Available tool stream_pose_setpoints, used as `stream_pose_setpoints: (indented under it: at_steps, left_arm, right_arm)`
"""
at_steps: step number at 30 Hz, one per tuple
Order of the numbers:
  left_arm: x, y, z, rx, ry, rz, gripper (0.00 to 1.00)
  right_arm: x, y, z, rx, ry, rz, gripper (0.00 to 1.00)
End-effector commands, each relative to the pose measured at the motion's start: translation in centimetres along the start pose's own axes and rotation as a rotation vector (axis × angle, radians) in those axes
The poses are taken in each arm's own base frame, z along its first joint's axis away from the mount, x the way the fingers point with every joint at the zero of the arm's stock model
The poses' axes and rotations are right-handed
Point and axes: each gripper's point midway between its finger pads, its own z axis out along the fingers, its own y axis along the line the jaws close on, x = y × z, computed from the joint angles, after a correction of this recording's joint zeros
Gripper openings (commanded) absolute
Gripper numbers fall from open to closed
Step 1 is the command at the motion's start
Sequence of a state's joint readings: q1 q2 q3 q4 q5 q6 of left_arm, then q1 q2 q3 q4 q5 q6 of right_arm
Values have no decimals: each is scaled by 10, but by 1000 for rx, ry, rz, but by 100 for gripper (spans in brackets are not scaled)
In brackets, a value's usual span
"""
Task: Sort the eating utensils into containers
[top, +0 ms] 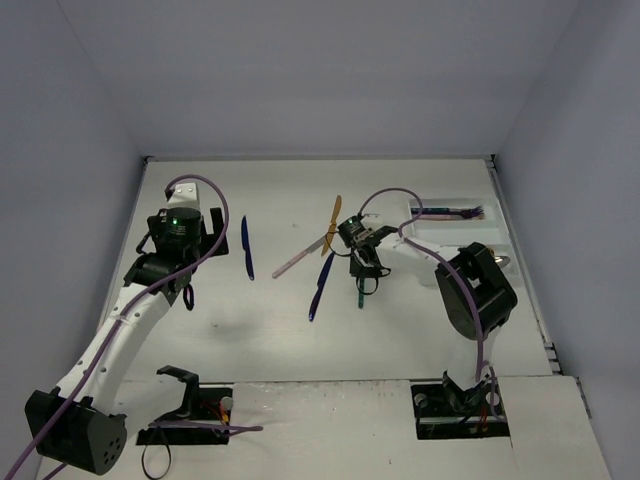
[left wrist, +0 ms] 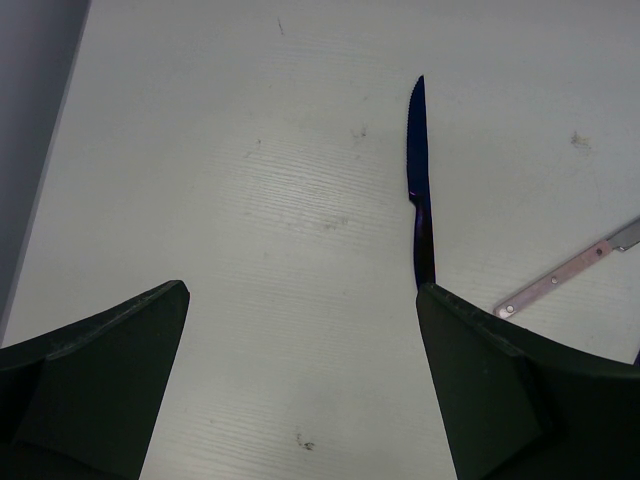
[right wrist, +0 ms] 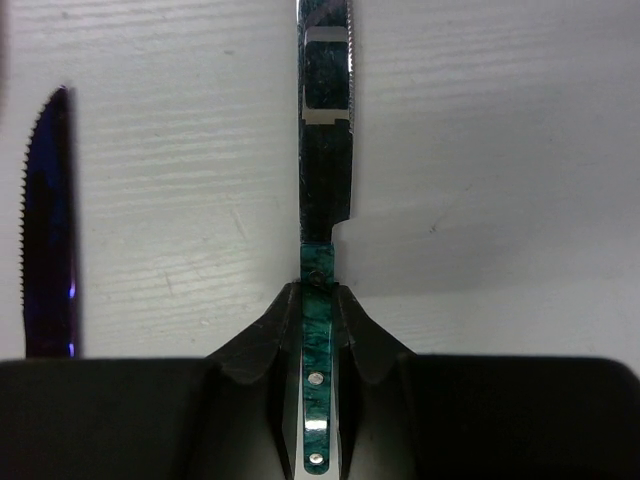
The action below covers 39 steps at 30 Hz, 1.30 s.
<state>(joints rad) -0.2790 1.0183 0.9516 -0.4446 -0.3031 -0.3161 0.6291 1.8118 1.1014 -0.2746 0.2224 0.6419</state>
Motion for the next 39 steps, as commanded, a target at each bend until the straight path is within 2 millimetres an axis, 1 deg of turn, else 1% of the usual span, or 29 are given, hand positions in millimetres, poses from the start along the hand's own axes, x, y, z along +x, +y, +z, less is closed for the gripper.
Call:
stream_pose_setpoints:
  at_steps: [1,2,3,6,7,8,9,10,12,14,17,20,24,27,29,30,34,39]
  left_arm:
    - [-18,-1,-2,8,-57,-34,97]
    - [-18,-1,-2,7,-56,-33,97]
    - [-18,-1,-3,7,-56,-33,97]
    - [-19,0,-3,3,-58,-34,97]
    - [-19,0,-3,3,-60,-35,97]
    - [-19,0,-3,2,-61,-35,97]
    - [-19,0,-3,2,-61,-35,97]
    - [-19,0,-3,2,-61,-35,97]
    - [-20,0,-4,2,-63,-36,97]
    - [-20,0,-4,2,-63,-36,97]
    - [-20,0,-4,4,-64,-36,97]
    - [-20,1,-4,3,-64,-37,97]
    - [-20,1,-4,2,-66,-36,97]
    - [-20,1,-5,1,-66,-36,97]
    - [-21,1,-5,0,-68,-37,97]
    - [-21,1,-5,0,-68,-37,97]
    - [-22,2,-6,-1,-73,-37,97]
    - [-22,2,-6,1,-73,-35,97]
  right_arm:
    - [-55,13,-29,-38,-143,59,0]
    - [-76,11,-42,-44,-198,103,0]
    - [-92,6,-50,-33,-244,140,0]
    - [-128,-11,-75,-12,-361,251,0]
    - [-133,-14,-80,-19,-373,284,0]
    - [-148,-39,-82,7,-397,381,0]
    - [-151,-50,-80,12,-396,424,0]
    - [-156,-67,-81,22,-404,490,0]
    - [-163,-93,-81,35,-417,611,0]
    - [-169,-128,-79,66,-433,724,0]
    - [-172,-180,-75,111,-455,905,0]
    - [-174,-220,-68,147,-471,1059,0]
    - [-172,-258,-57,203,-482,1204,0]
    - [-173,-274,-42,222,-466,1283,0]
    - [-178,-279,-37,218,-464,1314,0]
    - [-178,-281,-31,225,-454,1328,0]
    - [-179,-281,-11,229,-418,1350,0]
    - [-179,-275,9,213,-372,1373,0]
